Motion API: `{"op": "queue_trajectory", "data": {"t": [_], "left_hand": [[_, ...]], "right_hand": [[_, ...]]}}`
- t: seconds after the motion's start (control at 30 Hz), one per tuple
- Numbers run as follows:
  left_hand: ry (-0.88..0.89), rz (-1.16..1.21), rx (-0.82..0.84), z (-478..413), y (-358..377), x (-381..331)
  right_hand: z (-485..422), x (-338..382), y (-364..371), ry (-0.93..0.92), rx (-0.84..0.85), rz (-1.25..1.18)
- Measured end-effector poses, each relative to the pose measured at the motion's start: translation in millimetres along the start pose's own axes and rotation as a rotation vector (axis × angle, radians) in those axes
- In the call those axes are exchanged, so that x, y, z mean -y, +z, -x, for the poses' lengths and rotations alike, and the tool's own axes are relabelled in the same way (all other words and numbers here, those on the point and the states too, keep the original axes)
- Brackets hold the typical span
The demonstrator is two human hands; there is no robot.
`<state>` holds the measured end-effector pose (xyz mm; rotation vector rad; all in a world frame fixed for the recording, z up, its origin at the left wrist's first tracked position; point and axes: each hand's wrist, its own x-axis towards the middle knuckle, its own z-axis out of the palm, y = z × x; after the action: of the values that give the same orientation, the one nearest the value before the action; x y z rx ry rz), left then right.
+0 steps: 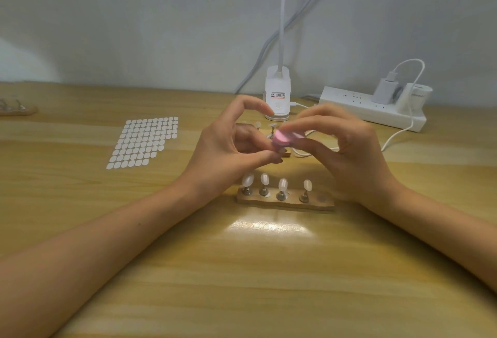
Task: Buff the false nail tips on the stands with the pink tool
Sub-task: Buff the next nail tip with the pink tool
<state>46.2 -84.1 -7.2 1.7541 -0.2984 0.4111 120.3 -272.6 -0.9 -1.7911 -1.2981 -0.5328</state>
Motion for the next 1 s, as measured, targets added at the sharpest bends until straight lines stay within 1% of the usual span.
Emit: {"op": "queue_trajectory", "data": {"t": [0.03, 0.13, 0.17, 0.27, 0.37, 0.5, 0.6, 0.63, 0.73, 0.83, 0.93, 1.0], "left_hand": [[0.000, 0.005, -0.001, 0.3, 0.1, 0.1], [0.011, -0.001, 0.006, 1.1, 0.0, -1.4], [0.012, -0.007, 0.007, 0.9, 0.0, -1.2], [0.011, -0.008, 0.000, 0.6, -0.1, -0.3], [0.021, -0.001, 0.008, 1.1, 0.5, -1.7], [0.014, -0.010, 0.003, 0.4, 0.8, -0.8], [0.024, -0.005, 0.013, 0.9, 0.7, -2.0], [0.023, -0.004, 0.015, 0.5, 0.6, -1.7], [0.021, -0.015, 0.002, 0.1, -0.1, -0.1], [0.024, 0.007, 0.014, 0.5, -0.2, 0.2], [0.018, -0.007, 0.000, -0.3, -0.1, 0.7], [0.023, -0.009, 0.005, 0.3, 0.1, 0.6]], "right_hand": [[-0.2, -1.0, -1.0, 0.013, -0.008, 0.007], [2.0, 1.4, 2.0, -0.061, 0.051, -0.014], [2.0, 1.6, 2.4, -0.062, 0.049, -0.014], [0.5, -1.0, 0.4, 0.000, -0.004, 0.007], [2.1, 1.8, 2.8, -0.053, 0.047, -0.024], [-0.4, -1.3, -0.6, 0.026, -0.018, 0.001], [1.9, 2.5, 3.4, -0.062, 0.048, -0.014], [1.8, 2.7, 3.5, -0.065, 0.049, -0.017], [-0.1, 0.8, 0.6, -0.003, -0.001, -0.009], [1.8, 2.6, 2.9, -0.055, 0.045, -0.028], [-0.4, -0.4, 0.5, 0.021, 0.002, -0.026], [0.0, -0.2, 1.1, 0.015, 0.011, -0.025]]}}
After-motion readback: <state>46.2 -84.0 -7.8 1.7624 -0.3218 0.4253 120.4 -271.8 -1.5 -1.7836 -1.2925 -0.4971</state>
